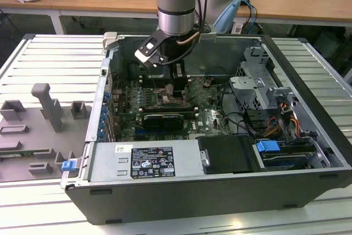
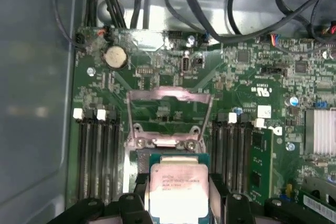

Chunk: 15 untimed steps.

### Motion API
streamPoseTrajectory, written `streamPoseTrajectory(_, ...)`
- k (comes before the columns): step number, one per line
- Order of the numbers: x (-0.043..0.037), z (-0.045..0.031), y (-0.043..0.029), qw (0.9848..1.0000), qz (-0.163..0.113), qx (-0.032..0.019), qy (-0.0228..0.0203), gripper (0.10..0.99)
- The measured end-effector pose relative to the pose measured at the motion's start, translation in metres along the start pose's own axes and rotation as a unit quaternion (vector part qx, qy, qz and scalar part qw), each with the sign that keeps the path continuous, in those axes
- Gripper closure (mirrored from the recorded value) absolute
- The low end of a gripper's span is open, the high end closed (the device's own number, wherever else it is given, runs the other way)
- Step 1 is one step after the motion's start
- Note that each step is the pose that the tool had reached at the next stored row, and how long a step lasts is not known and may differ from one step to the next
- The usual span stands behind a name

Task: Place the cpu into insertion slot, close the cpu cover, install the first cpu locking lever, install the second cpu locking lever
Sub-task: 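Place the cpu into insertion slot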

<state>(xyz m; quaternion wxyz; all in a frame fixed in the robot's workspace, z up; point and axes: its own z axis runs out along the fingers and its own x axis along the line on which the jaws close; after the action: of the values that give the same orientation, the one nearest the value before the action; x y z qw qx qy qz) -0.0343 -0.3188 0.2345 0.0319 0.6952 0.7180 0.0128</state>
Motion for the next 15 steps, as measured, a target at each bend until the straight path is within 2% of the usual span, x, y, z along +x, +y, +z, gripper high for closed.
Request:
streamPoseTrajectory(10, 0.0003, 0.0025, -0.0060, 0.9997, 0.023, -0.0001, -0.0014, 0.549)
streamPoseTrajectory(15, 0.0006, 0.0035, -0.0140, 0.9997, 0.023, -0.0001, -0.0014, 0.549)
